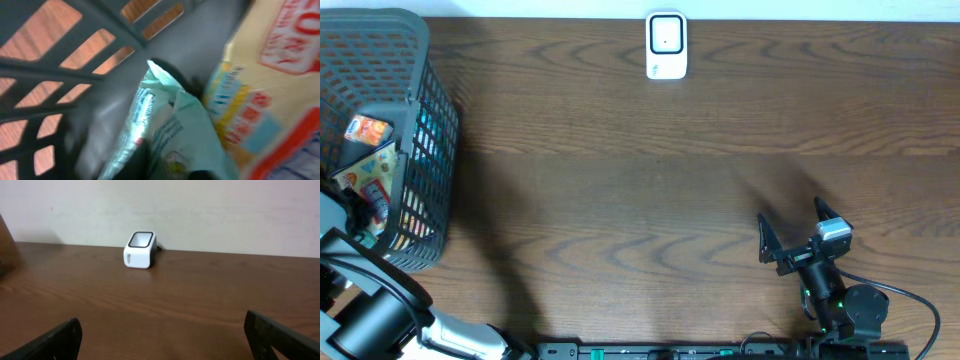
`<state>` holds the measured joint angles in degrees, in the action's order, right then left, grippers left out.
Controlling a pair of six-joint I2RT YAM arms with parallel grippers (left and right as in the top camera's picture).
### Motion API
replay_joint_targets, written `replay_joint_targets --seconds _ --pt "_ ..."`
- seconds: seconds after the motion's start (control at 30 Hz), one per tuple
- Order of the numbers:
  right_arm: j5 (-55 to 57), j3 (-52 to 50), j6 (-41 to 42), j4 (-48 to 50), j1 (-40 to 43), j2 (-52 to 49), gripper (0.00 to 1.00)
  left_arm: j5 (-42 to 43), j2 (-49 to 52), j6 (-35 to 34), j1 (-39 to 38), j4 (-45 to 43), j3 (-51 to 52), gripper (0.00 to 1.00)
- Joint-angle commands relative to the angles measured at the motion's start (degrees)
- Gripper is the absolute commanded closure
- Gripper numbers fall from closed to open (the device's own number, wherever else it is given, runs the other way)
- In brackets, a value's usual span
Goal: Scan the item barcode
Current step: 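Grasp the light green snack packet inside the basket with the left gripper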
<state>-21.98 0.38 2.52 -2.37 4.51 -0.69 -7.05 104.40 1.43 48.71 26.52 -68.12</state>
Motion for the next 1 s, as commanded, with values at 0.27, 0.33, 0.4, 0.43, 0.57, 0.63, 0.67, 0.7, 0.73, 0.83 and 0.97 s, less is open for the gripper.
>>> replay_joint_targets --seconds 0.27,0.33,0.4,0.43,0.57,0.63,0.67,0.7,0.73,0.83,0.97 --pt "0.5 -0.1 -0.5 -0.2 -0.4 0.2 0.01 -0.4 -10.5 -0.8 0.1 0.9 -0.9 0.93" --pt "0.5 -0.1 -0.4 -0.2 -0.4 0.2 0.01 0.6 -14.6 -2.8 0.1 0.7 -1.7 0.92" --pt "0.5 -0.1 -0.4 -0.2 -0.4 0.2 0.01 4.9 -19.3 -5.0 0.1 0.0 -2.4 0.93" --pt "0.5 -0.1 -0.5 -0.2 -0.4 0.2 0.01 8.6 -22.2 -6.6 0.1 -0.7 -2.6 0.93" --pt "0.5 -0.1 -0.4 -0.2 -0.4 0.2 0.01 25.0 -32.6 -13.9 -0.2 -6.5 -2.7 0.92" --pt "0.5 -0.1 -0.5 -0.2 -0.4 0.2 0.01 30.6 -37.5 -17.9 -1.0 -9.9 -2.7 0.93" --pt "0.5 -0.1 -0.4 -0.2 -0.4 0.2 0.01 31.8 -39.8 -19.8 -1.6 -11.3 -2.7 0.93" --pt "0.5 -0.1 -0.4 -0.2 -0.4 0.2 0.01 32.0 -42.1 -21.4 -2.4 -12.5 -2.7 0.92" --pt "0.5 -0.1 -0.4 -0.2 -0.4 0.2 0.01 31.9 -44.6 -21.9 -3.3 -13.4 -2.7 0.93" --pt "0.5 -0.1 -0.4 -0.2 -0.4 0.2 0.01 25.8 -49.0 -21.9 -5.4 -12.8 -2.7 0.93" --pt "0.5 -0.1 -0.4 -0.2 -0.5 0.2 0.01 10.3 -49.0 -23.2 -5.9 -5.7 -2.7 0.77"
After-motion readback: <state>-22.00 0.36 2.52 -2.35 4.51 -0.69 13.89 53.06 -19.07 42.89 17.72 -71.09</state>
